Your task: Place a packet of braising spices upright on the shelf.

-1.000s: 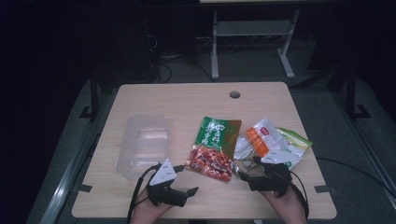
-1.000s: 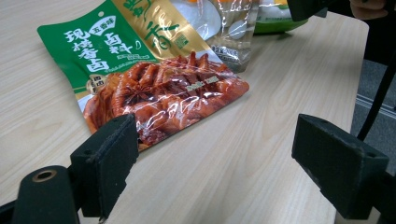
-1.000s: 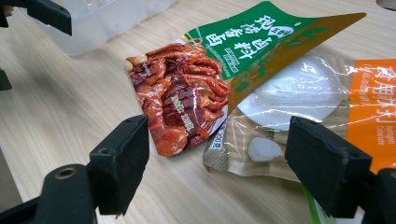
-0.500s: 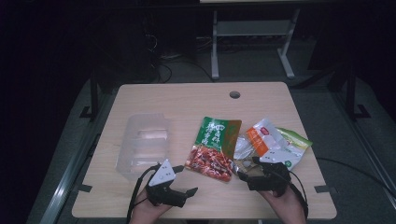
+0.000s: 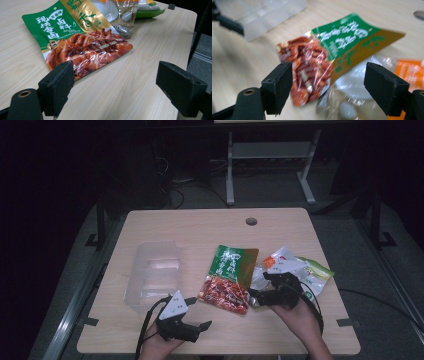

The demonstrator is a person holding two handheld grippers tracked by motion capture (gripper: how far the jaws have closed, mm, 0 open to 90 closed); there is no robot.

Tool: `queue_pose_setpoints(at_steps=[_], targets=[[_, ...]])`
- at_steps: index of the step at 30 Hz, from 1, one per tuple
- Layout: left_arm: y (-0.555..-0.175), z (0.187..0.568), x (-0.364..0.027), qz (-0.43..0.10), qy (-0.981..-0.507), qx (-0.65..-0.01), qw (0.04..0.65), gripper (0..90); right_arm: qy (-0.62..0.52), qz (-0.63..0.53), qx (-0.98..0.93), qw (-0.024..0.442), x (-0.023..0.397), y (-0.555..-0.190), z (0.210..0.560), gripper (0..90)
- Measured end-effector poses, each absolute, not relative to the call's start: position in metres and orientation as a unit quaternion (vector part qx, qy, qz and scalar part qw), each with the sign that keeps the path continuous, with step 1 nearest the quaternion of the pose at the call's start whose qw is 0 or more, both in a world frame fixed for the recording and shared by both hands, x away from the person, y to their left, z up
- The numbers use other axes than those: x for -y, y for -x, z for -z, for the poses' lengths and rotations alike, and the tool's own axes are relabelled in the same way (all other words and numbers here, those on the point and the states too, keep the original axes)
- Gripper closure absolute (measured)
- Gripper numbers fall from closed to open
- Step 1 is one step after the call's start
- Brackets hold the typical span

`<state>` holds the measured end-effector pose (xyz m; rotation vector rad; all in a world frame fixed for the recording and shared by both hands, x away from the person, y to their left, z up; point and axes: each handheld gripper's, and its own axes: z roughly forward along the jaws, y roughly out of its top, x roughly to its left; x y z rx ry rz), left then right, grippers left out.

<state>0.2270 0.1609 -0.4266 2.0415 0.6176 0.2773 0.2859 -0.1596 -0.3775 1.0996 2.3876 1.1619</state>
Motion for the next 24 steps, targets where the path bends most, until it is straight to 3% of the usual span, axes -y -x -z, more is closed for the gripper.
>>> queue_pose_setpoints(at_steps=[15, 24], targets=[[-0.23, 0.424, -0.165, -0.116, -0.832, -0.256, 0.477, 14.8, -0.421, -0.329, -0.836, 0.126, 0.145, -0.367, 0.362, 24.8], [-0.232, 0.425, -0.164, -0.113, -0.835, -0.256, 0.474, 14.8, -0.45, -0.285, -0.839, 0.112, 0.14, -0.402, 0.381, 24.8]])
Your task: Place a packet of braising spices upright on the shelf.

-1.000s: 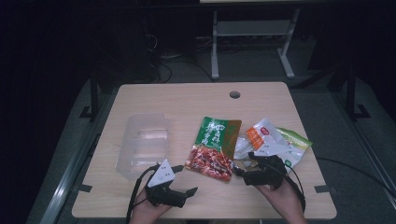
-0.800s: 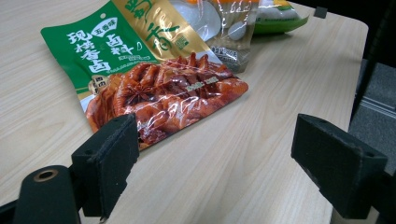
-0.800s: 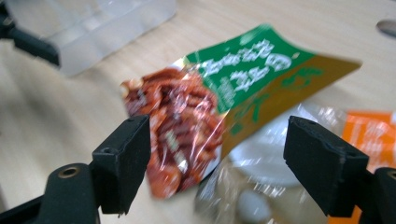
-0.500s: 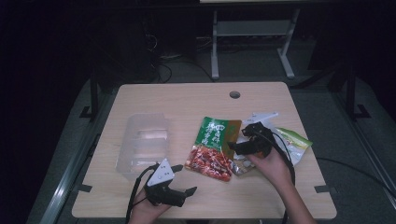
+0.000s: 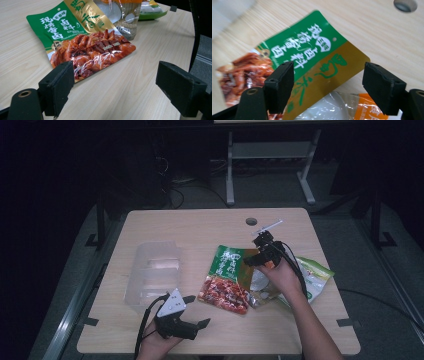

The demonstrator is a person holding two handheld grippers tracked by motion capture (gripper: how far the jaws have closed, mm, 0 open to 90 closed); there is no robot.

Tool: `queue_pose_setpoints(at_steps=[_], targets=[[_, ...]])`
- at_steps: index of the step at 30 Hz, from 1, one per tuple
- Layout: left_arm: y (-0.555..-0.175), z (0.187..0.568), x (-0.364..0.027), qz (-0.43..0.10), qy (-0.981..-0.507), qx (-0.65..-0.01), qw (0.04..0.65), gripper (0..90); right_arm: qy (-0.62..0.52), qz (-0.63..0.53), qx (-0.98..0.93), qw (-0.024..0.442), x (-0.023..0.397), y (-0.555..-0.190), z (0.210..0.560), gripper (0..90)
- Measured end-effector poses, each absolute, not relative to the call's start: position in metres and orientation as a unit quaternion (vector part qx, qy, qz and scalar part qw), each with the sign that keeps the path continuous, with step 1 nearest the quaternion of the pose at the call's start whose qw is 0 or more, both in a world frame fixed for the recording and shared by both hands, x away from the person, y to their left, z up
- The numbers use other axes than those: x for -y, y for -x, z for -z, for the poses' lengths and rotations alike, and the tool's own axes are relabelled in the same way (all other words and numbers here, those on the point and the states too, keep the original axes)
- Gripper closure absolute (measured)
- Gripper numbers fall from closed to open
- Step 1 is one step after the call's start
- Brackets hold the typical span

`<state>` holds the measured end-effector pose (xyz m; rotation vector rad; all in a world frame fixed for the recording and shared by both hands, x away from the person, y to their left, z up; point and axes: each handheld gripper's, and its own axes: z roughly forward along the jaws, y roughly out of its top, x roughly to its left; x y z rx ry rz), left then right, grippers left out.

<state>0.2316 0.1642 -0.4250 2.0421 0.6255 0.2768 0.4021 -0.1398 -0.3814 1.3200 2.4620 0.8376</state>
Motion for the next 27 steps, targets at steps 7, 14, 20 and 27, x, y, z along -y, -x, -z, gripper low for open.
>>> queue_pose_setpoints(at_steps=[7, 14, 20, 27], targets=[[-0.232, 0.426, -0.163, -0.111, -0.833, -0.258, 0.476, 14.8, -0.48, -0.267, -0.829, 0.105, 0.144, -0.416, 0.394, 24.9], [-0.233, 0.426, -0.163, -0.111, -0.833, -0.259, 0.476, 15.3, -0.496, -0.253, -0.826, 0.084, 0.141, -0.428, 0.407, 28.0], [-0.234, 0.426, -0.163, -0.108, -0.832, -0.262, 0.477, 15.3, -0.493, -0.233, -0.835, 0.074, 0.133, -0.434, 0.417, 40.8], [-0.235, 0.427, -0.164, -0.1, -0.83, -0.263, 0.481, 15.2, -0.472, -0.256, -0.84, 0.076, 0.128, -0.431, 0.417, 75.8]])
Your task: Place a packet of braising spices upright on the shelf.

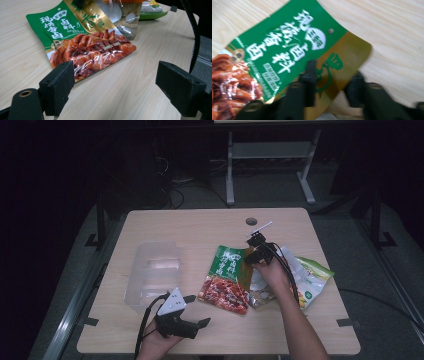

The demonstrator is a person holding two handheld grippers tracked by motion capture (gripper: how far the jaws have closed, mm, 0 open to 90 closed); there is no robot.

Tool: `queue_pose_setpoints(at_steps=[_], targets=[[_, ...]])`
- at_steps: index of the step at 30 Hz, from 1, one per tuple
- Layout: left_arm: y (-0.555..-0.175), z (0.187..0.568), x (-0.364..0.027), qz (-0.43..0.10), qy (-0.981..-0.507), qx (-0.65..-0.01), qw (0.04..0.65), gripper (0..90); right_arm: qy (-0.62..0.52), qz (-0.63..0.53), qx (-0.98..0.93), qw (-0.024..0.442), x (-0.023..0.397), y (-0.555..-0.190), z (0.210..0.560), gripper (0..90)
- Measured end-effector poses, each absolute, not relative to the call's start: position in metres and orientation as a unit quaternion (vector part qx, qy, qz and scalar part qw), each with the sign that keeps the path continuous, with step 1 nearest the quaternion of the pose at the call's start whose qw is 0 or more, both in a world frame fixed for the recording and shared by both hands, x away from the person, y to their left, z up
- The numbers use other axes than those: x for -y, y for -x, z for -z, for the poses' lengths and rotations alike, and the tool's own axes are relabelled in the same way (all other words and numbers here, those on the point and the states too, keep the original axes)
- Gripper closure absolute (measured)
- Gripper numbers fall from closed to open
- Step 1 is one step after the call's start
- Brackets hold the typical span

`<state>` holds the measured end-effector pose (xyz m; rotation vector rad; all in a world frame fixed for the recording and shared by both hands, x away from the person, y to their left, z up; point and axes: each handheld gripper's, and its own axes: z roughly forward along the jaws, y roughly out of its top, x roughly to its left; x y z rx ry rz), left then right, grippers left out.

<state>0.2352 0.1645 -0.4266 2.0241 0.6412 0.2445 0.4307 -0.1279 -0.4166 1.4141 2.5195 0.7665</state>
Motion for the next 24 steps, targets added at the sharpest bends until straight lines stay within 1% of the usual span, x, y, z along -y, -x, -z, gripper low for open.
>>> queue_pose_setpoints(at_steps=[1, 5, 14, 17, 18, 19, 20, 21, 22, 24], targets=[[-0.236, 0.427, -0.165, -0.099, -0.829, -0.266, 0.482, 15.3, -0.464, -0.261, -0.843, 0.078, 0.125, -0.429, 0.414, 82.0], [-0.237, 0.426, -0.166, -0.092, -0.825, -0.273, 0.486, 15.3, -0.45, -0.273, -0.847, 0.077, 0.125, -0.425, 0.408, 88.2], [-0.239, 0.426, -0.168, -0.084, -0.821, -0.27, 0.496, 15.2, -0.423, -0.328, -0.842, 0.074, 0.133, -0.407, 0.387, 89.4], [-0.239, 0.427, -0.167, -0.083, -0.823, -0.27, 0.493, 15.2, -0.402, -0.357, -0.839, 0.082, 0.137, -0.391, 0.37, 89.4], [-0.239, 0.427, -0.167, -0.083, -0.823, -0.27, 0.493, 15.2, -0.402, -0.357, -0.839, 0.082, 0.137, -0.391, 0.37, 89.4], [-0.239, 0.427, -0.166, -0.083, -0.824, -0.268, 0.491, 15.2, -0.39, -0.371, -0.838, 0.088, 0.139, -0.382, 0.36, 89.4], [-0.239, 0.427, -0.166, -0.083, -0.824, -0.268, 0.491, 15.2, -0.39, -0.371, -0.838, 0.088, 0.139, -0.382, 0.36, 89.4], [-0.239, 0.427, -0.166, -0.083, -0.824, -0.268, 0.492, 15.2, -0.376, -0.382, -0.838, 0.098, 0.141, -0.372, 0.352, 89.5], [-0.239, 0.428, -0.166, -0.081, -0.824, -0.269, 0.491, 15.2, -0.376, -0.382, -0.838, 0.098, 0.141, -0.372, 0.352, 89.5], [-0.238, 0.428, -0.165, -0.083, -0.827, -0.266, 0.489, 15.2, -0.363, -0.394, -0.838, 0.106, 0.144, -0.36, 0.344, 89.5]])
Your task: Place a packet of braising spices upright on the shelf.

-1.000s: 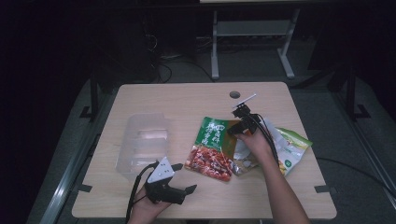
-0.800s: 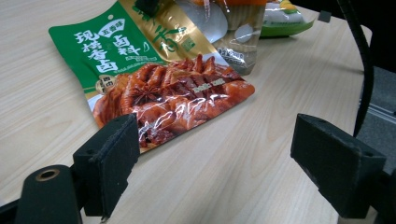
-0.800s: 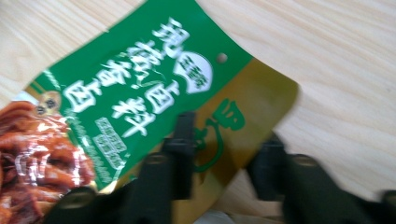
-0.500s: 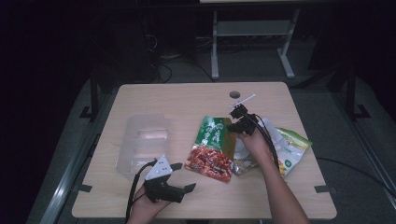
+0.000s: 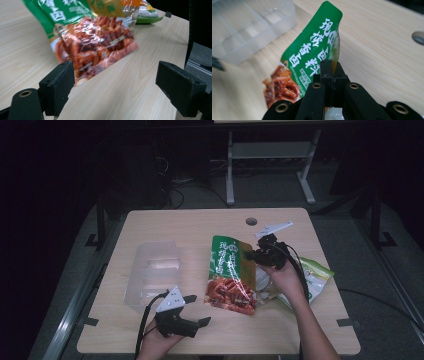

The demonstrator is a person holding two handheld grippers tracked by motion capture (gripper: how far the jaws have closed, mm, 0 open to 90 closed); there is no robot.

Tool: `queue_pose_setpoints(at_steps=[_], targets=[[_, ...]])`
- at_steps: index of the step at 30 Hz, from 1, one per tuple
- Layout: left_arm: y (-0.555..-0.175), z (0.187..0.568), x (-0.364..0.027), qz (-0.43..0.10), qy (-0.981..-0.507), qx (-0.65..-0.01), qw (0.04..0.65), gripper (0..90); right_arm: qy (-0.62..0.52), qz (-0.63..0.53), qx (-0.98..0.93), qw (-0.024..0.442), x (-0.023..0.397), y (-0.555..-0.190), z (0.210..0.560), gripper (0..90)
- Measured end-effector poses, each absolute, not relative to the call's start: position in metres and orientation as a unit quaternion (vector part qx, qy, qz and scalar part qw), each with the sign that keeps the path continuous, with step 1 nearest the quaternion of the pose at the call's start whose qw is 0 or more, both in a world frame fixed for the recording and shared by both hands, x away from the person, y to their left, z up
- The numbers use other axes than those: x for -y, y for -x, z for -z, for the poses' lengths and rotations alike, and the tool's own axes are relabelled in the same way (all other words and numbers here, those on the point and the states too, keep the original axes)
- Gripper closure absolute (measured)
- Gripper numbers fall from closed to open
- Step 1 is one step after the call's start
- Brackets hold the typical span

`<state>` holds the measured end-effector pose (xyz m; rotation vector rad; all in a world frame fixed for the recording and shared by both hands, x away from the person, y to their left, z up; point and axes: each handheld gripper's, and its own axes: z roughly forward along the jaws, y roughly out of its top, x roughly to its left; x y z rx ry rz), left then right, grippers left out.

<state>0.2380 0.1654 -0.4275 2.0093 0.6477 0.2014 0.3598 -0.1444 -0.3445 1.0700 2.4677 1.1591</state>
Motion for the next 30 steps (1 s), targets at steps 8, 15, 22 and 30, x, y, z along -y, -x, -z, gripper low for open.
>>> queue_pose_setpoints(at_steps=[8, 15, 22, 30], targets=[[-0.236, 0.43, -0.16, -0.076, -0.826, -0.265, 0.492, 15.2, -0.309, -0.447, -0.828, 0.139, 0.159, -0.304, 0.327, 89.5], [-0.236, 0.431, -0.152, -0.069, -0.829, -0.262, 0.49, 15.2, -0.299, -0.448, -0.831, 0.139, 0.172, -0.285, 0.327, 89.5], [-0.244, 0.423, -0.138, -0.041, -0.814, -0.286, 0.505, 15.2, -0.285, -0.46, -0.829, 0.138, 0.184, -0.281, 0.323, 89.5], [-0.282, 0.426, -0.112, -0.035, -0.819, -0.313, 0.48, 15.2, -0.274, -0.47, -0.83, 0.122, 0.192, -0.282, 0.327, 89.5]])
